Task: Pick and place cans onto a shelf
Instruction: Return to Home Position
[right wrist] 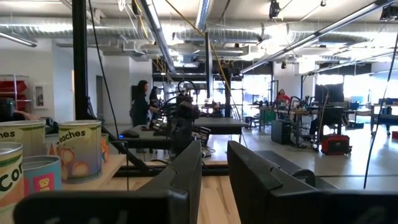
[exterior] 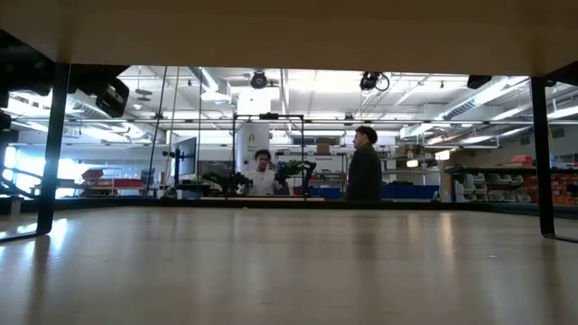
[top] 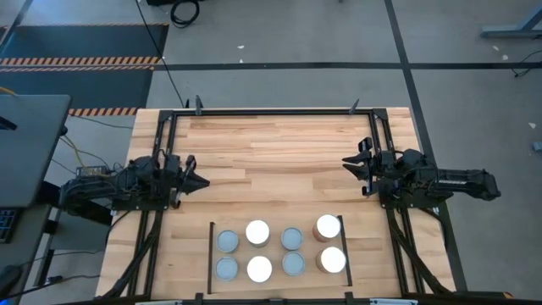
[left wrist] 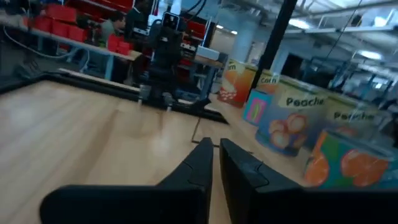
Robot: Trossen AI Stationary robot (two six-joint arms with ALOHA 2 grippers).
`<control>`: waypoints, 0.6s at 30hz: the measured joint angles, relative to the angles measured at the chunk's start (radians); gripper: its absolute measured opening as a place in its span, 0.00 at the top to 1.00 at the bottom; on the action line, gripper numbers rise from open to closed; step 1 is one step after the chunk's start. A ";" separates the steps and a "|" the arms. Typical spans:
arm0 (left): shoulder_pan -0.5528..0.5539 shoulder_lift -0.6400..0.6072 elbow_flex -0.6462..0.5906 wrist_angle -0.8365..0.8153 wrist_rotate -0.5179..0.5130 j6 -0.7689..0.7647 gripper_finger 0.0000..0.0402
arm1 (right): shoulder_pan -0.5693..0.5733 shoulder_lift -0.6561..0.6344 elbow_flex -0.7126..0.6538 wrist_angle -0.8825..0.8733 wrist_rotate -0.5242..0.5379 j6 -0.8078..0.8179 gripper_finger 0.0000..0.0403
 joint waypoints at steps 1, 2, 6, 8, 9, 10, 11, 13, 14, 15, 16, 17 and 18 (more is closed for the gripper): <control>-0.013 0.000 0.000 0.000 -0.001 -0.025 0.91 | 0.000 0.000 0.000 0.000 0.000 0.000 0.79; -0.028 0.000 0.000 -0.001 0.000 -0.030 0.91 | 0.000 0.000 0.000 0.000 0.000 0.000 0.79; -0.074 0.000 0.000 -0.009 -0.043 0.159 0.91 | 0.000 0.000 0.000 0.000 0.000 0.000 0.79; -0.087 0.000 0.000 -0.022 -0.131 0.296 0.91 | 0.000 0.000 0.000 0.000 0.000 0.000 0.79; -0.092 0.000 0.000 -0.027 -0.172 0.356 0.91 | 0.000 0.000 0.000 0.000 0.000 0.000 0.79; -0.095 0.001 0.000 -0.029 -0.208 0.418 0.91 | 0.000 0.000 0.000 0.000 0.000 0.000 0.79; -0.096 0.005 0.000 -0.028 -0.238 0.469 0.91 | 0.000 0.000 0.000 0.000 0.000 0.000 0.79; -0.096 0.009 0.000 -0.031 -0.275 0.537 0.91 | 0.000 0.000 0.000 0.000 0.000 0.000 0.79; -0.095 0.008 0.000 -0.029 -0.282 0.557 0.91 | 0.000 0.000 0.000 0.000 0.000 0.000 0.79; -0.095 0.008 0.000 -0.027 -0.284 0.564 0.91 | 0.000 0.000 0.000 0.000 0.000 0.000 0.79; -0.095 0.002 0.000 -0.027 -0.284 0.564 0.91 | 0.000 0.000 0.000 0.000 0.000 0.000 0.79; -0.095 -0.001 0.000 -0.025 -0.285 0.561 0.91 | 0.000 0.000 0.000 0.000 0.000 0.000 0.79; -0.096 0.000 0.000 -0.022 -0.284 0.558 0.91 | 0.000 0.000 0.000 0.000 0.000 0.000 0.79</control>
